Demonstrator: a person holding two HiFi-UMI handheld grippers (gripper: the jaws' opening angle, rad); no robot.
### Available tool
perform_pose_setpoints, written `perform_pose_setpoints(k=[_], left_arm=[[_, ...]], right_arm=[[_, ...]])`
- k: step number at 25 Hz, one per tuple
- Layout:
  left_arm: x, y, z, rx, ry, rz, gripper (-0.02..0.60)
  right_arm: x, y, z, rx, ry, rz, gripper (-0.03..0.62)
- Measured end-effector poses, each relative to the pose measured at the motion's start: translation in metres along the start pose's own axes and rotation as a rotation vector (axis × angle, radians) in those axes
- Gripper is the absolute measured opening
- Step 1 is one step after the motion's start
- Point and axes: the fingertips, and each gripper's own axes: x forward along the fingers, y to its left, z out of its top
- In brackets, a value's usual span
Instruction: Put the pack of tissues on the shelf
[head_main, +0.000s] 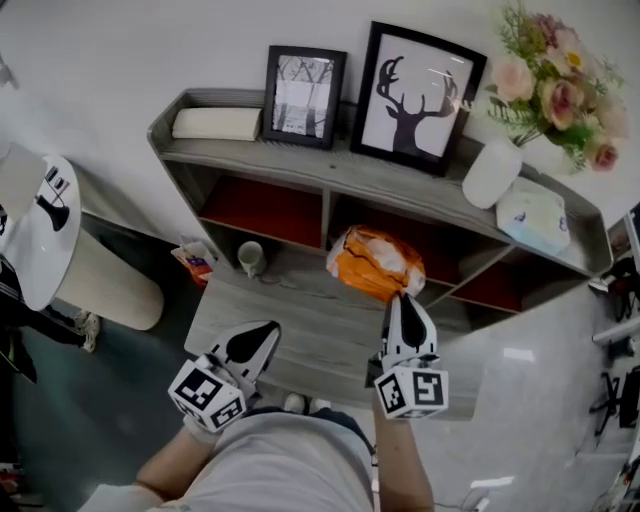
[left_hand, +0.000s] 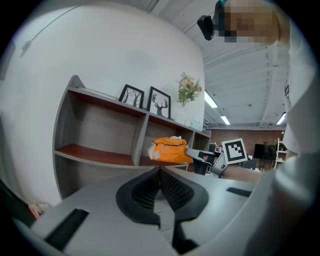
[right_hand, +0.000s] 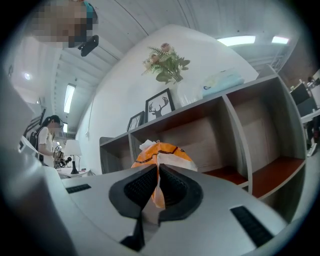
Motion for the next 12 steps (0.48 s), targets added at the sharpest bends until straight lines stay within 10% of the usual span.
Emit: perform_pose_setpoints(k=[12], left_arm=[[-0.003, 0.012, 0.017, -0.027, -0.02, 0.086, 0.017]], right_arm=[[0.064, -0.037, -0.026, -0.021, 0.062, -0.018, 0.029]])
